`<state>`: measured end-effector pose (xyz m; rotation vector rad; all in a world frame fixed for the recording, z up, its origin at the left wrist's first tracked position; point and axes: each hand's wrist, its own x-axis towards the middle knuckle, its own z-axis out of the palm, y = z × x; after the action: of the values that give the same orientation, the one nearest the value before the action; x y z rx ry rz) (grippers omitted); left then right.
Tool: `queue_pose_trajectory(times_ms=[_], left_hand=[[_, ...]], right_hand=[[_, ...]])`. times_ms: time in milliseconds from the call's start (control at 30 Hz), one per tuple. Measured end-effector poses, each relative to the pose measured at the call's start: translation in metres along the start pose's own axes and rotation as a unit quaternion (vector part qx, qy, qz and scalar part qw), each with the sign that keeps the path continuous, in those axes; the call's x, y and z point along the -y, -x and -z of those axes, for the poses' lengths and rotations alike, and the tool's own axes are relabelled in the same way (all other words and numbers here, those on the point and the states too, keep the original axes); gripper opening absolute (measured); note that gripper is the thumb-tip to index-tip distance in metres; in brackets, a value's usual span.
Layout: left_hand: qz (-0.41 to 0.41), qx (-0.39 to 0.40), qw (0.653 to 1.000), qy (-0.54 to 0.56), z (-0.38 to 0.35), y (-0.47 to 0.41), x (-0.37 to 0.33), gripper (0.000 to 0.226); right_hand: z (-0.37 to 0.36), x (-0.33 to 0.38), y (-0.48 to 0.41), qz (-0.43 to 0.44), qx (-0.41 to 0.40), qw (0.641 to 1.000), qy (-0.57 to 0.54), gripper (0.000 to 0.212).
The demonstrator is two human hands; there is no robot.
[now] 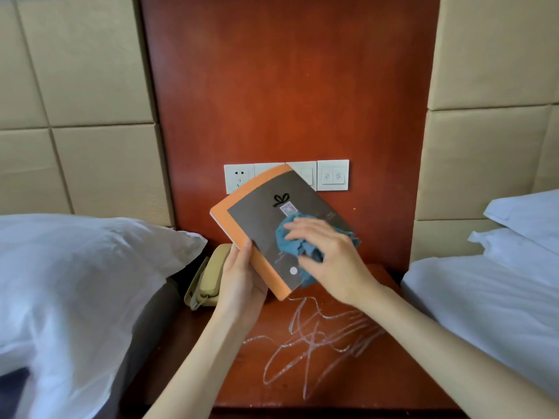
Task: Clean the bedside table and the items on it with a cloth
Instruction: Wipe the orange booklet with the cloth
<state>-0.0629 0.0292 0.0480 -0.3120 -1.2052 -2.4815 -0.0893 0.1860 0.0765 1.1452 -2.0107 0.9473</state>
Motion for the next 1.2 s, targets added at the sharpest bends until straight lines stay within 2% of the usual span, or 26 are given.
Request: queue_pose_trajectory(times_ms=[100,167,300,367,433,500,600,667,767,833,933,1033,1133,1200], left_hand=[[0.005,0.003,1.000,-0.022,0.003,0.002,0.002,0.032],[0.009,0.003,0.999,-0.039,0.005,0.003,0.003,0.031],[0.014,0.003,0.998,-0.063,0.010,0.004,0.004,0.028],[0.012,0.007,0.997,-0.070,0.011,0.004,0.003,0.029],[0.007,0.005,0.997,-0.072,0.010,0.003,0.002,0.029],[0.000,0.008,0.997,-0.075,0.009,0.001,0.002,0.028],[-0.006,0.033,0.996,-0.083,0.004,0.000,0.001,0.029],[-0.009,0.042,0.996,-0.080,0.002,0.001,0.002,0.028],[-0.020,0.030,0.997,-0.067,0.005,0.001,0.004,0.028],[-0.022,0.040,0.997,-0.066,0.008,0.002,0.005,0.025],[-0.003,0.061,0.996,-0.066,0.011,0.003,0.004,0.028],[0.014,0.067,0.995,-0.075,0.014,0.003,0.003,0.029],[0.017,0.071,0.994,-0.086,0.015,0.006,0.002,0.028],[0.020,0.078,0.993,-0.091,0.016,0.009,0.003,0.028]], right_hand=[[0.009,-0.012,-0.007,-0.115,-0.081,0.989,-0.045,0.028],[0.012,-0.022,-0.010,-0.178,-0.096,0.977,-0.066,0.021],[0.015,-0.039,-0.014,-0.260,-0.144,0.952,-0.071,0.009],[0.015,-0.038,-0.019,-0.272,-0.184,0.941,-0.077,0.009],[0.013,-0.030,-0.024,-0.246,-0.197,0.946,-0.068,0.011],[0.007,-0.016,-0.026,-0.207,-0.174,0.961,-0.064,0.016],[-0.008,0.005,-0.021,-0.127,-0.100,0.986,-0.047,0.024],[-0.016,0.016,-0.013,-0.041,-0.050,0.998,-0.023,0.027],[-0.024,0.016,0.001,0.118,0.070,0.989,0.062,0.030],[-0.022,0.010,0.002,0.135,0.098,0.983,0.080,0.029],[-0.013,0.002,-0.006,0.098,0.052,0.992,0.066,0.029],[-0.004,-0.008,-0.017,0.012,-0.043,0.999,-0.003,0.028],[0.002,-0.018,-0.024,-0.097,-0.120,0.985,-0.076,0.023],[0.003,-0.026,-0.024,-0.141,-0.148,0.975,-0.086,0.020]])
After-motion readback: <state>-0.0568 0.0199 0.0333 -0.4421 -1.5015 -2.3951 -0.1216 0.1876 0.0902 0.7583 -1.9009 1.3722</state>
